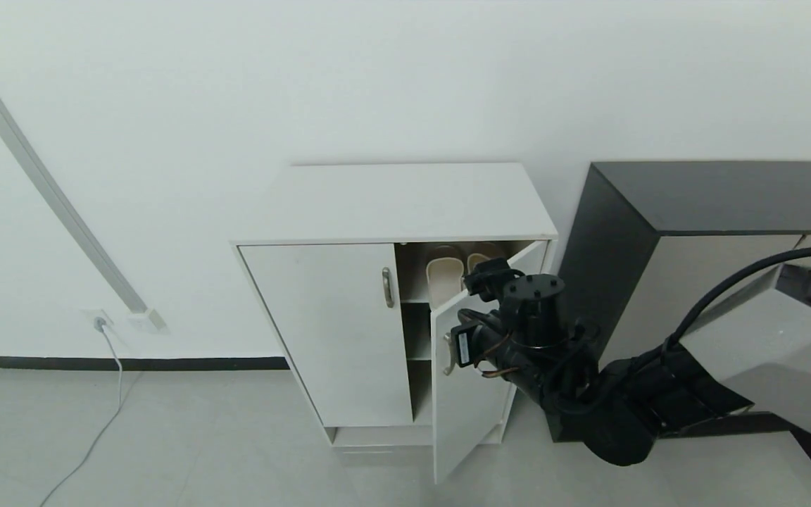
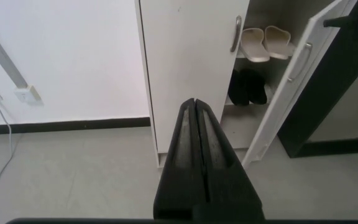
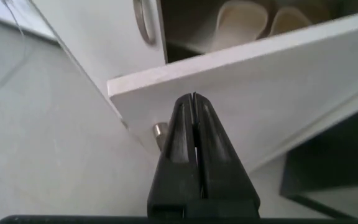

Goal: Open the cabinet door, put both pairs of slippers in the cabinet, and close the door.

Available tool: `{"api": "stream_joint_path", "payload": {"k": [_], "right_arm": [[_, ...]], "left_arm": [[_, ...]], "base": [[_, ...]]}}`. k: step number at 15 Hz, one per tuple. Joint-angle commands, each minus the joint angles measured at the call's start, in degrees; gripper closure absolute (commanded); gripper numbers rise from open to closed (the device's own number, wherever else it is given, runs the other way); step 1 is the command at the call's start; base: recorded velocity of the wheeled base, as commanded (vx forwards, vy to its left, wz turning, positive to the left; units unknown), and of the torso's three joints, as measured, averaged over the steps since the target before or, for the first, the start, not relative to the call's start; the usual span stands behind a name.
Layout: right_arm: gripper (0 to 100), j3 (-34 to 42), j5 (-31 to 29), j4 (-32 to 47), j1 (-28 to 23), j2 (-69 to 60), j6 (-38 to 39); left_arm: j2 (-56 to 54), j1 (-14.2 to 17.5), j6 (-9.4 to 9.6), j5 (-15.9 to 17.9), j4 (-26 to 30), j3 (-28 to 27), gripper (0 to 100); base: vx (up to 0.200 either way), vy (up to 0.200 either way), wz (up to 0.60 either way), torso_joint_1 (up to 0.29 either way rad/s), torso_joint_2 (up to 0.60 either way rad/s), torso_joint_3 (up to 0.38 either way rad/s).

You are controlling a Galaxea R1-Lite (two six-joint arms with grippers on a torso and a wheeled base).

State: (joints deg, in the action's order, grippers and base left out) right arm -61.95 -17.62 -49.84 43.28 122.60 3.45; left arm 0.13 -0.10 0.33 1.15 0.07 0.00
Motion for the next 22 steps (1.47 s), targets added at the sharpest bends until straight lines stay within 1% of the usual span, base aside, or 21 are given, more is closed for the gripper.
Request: {"api": "stream_joint_path", "payload": {"k": [1, 3, 5, 8, 10, 16, 17, 19, 22], "right_arm": [[100, -1.5, 0.7, -2.9, 0.0, 3.0, 0.1], [100, -0.4, 0.9, -6.8, 0.0, 2.9, 0.2], [100, 3.3, 1.8, -10.2, 0.0, 1.8, 1.1], [100, 13.7, 6.6, -15.6, 0.0, -2.0, 1.0], [100, 18.0, 7.4, -17.4, 0.1, -3.9, 1.0], [100, 28.6, 7.4, -19.8, 2.2, -9.0, 1.0], [100, 29.6, 7.5, -20.2, 2.6, -9.1, 1.0], [100, 30.1, 7.5, -20.7, 2.8, -8.8, 1.0], [100, 27.6, 7.4, -20.6, 2.6, -6.7, 1.0]], "left_arm": [[0.0, 0.0, 0.02, 0.0, 0.0, 0.0, 100], [0.0, 0.0, 0.02, 0.0, 0.0, 0.0, 100], [0.0, 0.0, 0.02, 0.0, 0.0, 0.0, 100], [0.0, 0.0, 0.02, 0.0, 0.0, 0.0, 100], [0.0, 0.0, 0.11, 0.0, 0.0, 0.0, 100], [0.0, 0.0, 0.02, 0.0, 0.0, 0.0, 100], [0.0, 0.0, 0.02, 0.0, 0.0, 0.0, 100], [0.0, 0.0, 0.02, 0.0, 0.0, 0.0, 100], [0.0, 0.0, 0.02, 0.0, 0.0, 0.0, 100]], "base": [[0.000, 0.000, 0.00, 0.000, 0.00, 0.000], [0.000, 0.000, 0.00, 0.000, 0.00, 0.000], [0.000, 0.000, 0.00, 0.000, 0.00, 0.000], [0.000, 0.000, 0.00, 0.000, 0.00, 0.000], [0.000, 0.000, 0.00, 0.000, 0.00, 0.000], [0.200, 0.000, 0.00, 0.001, 0.00, 0.005], [0.200, 0.000, 0.00, 0.007, 0.01, 0.002], [0.000, 0.000, 0.00, 0.000, 0.00, 0.000], [0.000, 0.000, 0.00, 0.000, 0.00, 0.000]]}}
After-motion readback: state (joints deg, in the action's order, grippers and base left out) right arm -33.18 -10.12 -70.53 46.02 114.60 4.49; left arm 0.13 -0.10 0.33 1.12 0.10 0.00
